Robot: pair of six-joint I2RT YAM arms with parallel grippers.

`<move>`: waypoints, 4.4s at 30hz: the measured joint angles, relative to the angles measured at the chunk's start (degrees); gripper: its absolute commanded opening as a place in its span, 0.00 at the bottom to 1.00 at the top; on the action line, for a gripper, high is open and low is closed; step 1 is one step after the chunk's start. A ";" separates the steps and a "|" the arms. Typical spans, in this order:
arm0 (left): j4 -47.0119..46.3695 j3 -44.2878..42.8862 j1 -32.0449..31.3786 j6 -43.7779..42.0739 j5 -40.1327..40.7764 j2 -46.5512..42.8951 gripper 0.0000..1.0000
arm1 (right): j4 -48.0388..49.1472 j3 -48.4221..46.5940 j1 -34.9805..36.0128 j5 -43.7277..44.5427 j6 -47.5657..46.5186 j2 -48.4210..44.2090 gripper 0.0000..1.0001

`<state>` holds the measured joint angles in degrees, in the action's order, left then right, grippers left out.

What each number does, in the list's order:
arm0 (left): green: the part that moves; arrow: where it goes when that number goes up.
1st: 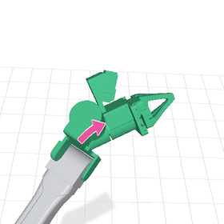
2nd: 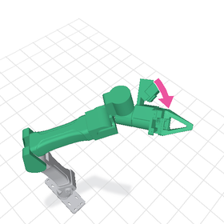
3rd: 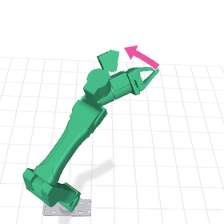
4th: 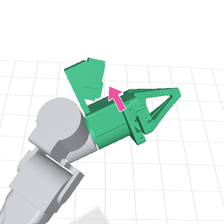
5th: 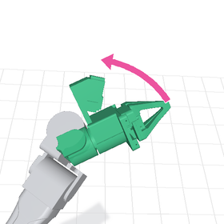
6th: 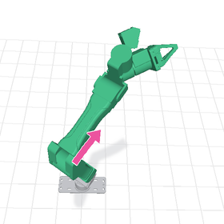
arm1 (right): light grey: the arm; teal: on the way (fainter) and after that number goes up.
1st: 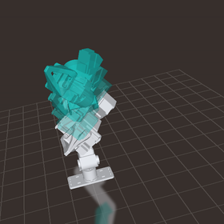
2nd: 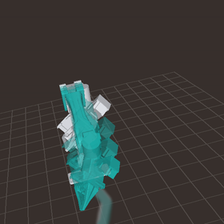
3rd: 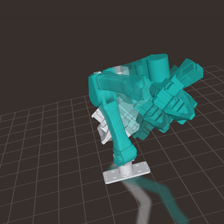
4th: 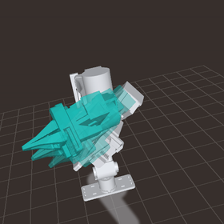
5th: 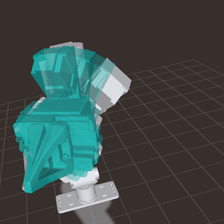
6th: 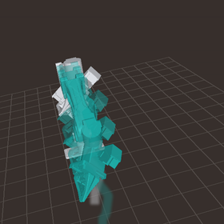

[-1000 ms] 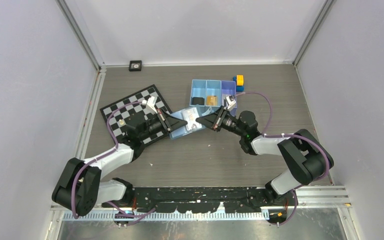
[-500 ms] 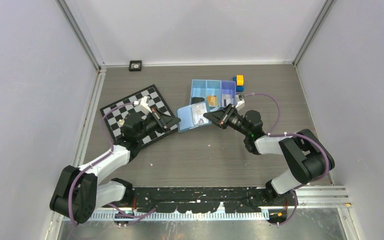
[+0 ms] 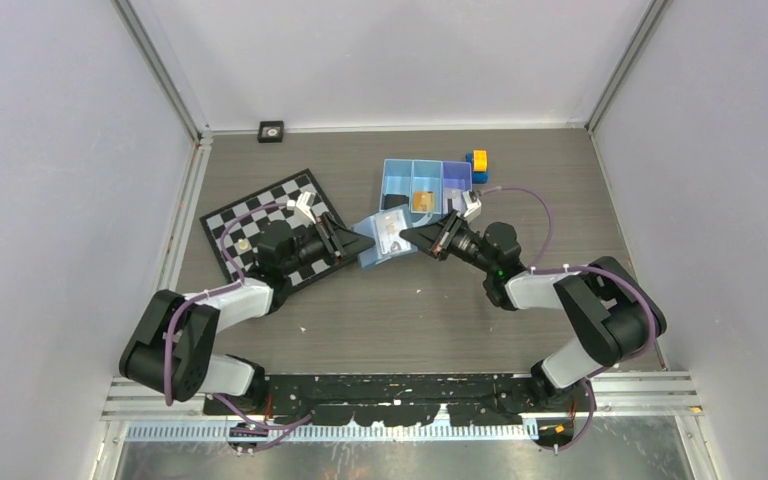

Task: Take the credit cards out of the card holder
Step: Remove the credit card from the card holder.

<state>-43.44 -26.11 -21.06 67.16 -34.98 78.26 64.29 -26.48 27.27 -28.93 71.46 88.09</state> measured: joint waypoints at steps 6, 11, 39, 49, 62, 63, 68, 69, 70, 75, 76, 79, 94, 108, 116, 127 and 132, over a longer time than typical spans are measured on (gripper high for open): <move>-4.39 -0.02 -0.17 1.42 -1.60 -0.17 0.33 | -0.02 -0.42 1.05 -0.55 -0.20 1.14 0.01; -5.55 -0.04 -0.35 1.70 -2.32 -0.17 0.34 | 0.07 -1.25 2.03 -1.05 -0.37 1.31 0.00; -20.24 0.96 1.53 8.96 -1.70 5.88 0.24 | -1.73 -5.25 2.40 1.18 -4.13 4.04 0.01; -11.91 0.81 1.40 5.14 -1.07 4.90 0.24 | 0.79 -5.25 4.33 0.55 -4.46 4.33 0.01; -4.94 0.55 1.20 2.01 1.99 0.48 0.08 | -1.42 -6.16 4.50 1.40 -6.21 5.03 0.07; -5.46 0.59 1.20 2.75 2.08 0.50 0.07 | -1.33 -6.27 4.48 1.51 -6.23 5.05 0.07; -11.04 0.50 1.46 6.43 2.89 2.71 0.09 | 0.79 -7.32 4.17 2.08 -5.55 6.05 0.07; -11.23 0.42 1.46 6.56 3.04 2.95 0.11 | 0.87 -7.48 4.11 2.10 -5.51 6.25 0.08; -11.21 0.26 1.46 6.60 3.28 3.17 0.12 | 0.92 -7.56 4.07 2.21 -5.49 6.47 0.08; -11.17 -1.11 0.94 6.51 3.76 4.17 0.28 | 1.25 -7.72 3.76 2.73 -5.33 6.71 0.09; -11.19 -1.36 0.70 6.36 3.93 4.28 0.32 | 1.38 -7.72 3.63 2.73 -5.29 6.73 0.08; -12.13 -1.66 -0.07 5.81 4.37 4.46 0.29 | 1.88 -7.72 3.23 2.40 -4.96 7.06 0.09; -8.98 -0.92 -3.80 -0.26 4.02 0.70 0.00 | 1.64 -7.30 3.52 -0.94 -3.63 7.87 0.44; -4.70 -0.87 -2.01 -1.64 2.36 -0.98 0.00 | 2.27 -3.98 0.79 -2.23 -1.38 7.87 0.31; -1.97 -0.87 -0.61 -1.60 2.36 -0.74 0.00 | 4.15 -3.39 -0.35 -2.23 -0.02 7.87 0.17; -4.02 -0.87 0.20 0.22 -0.26 1.79 0.00 | 8.13 -3.10 -0.57 -3.28 3.02 9.49 0.42; -5.42 -0.87 0.20 1.49 -1.62 3.28 0.00 | 8.11 -3.32 0.48 -3.87 3.08 9.92 0.30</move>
<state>-48.86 -26.98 -20.86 68.64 -36.60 81.54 72.40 -29.80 27.75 -32.80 74.54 98.02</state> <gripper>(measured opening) 0.006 0.392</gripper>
